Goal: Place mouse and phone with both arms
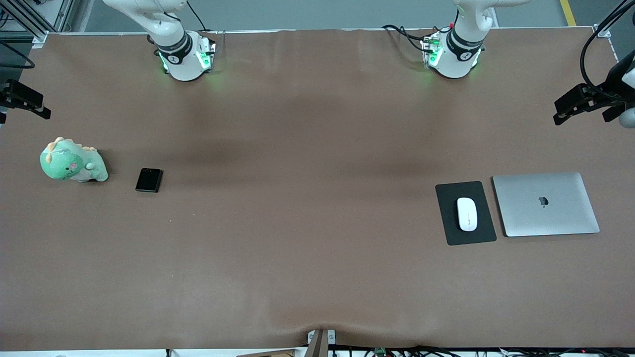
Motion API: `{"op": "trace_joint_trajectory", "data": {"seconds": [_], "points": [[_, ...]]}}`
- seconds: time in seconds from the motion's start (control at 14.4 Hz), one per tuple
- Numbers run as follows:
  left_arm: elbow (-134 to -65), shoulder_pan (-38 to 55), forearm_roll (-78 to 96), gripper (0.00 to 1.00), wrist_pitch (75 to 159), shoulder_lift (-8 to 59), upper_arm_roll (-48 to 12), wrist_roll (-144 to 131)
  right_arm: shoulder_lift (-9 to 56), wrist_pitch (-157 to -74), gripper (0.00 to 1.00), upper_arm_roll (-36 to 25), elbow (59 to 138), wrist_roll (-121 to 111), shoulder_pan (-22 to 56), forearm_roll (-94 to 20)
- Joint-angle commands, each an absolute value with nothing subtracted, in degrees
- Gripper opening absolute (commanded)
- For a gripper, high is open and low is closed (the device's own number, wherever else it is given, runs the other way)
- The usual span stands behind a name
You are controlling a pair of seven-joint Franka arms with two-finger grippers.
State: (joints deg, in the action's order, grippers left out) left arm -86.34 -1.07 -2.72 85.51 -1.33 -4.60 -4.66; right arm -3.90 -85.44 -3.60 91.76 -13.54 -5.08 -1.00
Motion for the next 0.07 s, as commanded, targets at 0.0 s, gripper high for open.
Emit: {"op": "trace_joint_trajectory", "data": {"seconds": [0.0], "points": [[-86.1,-1.1,-1.7,1.0,85.7,-1.8,-4.4,-3.6,-5.2,-85.3,1.0,-3.2,92.8,-13.6,-5.9,-1.3]]}}
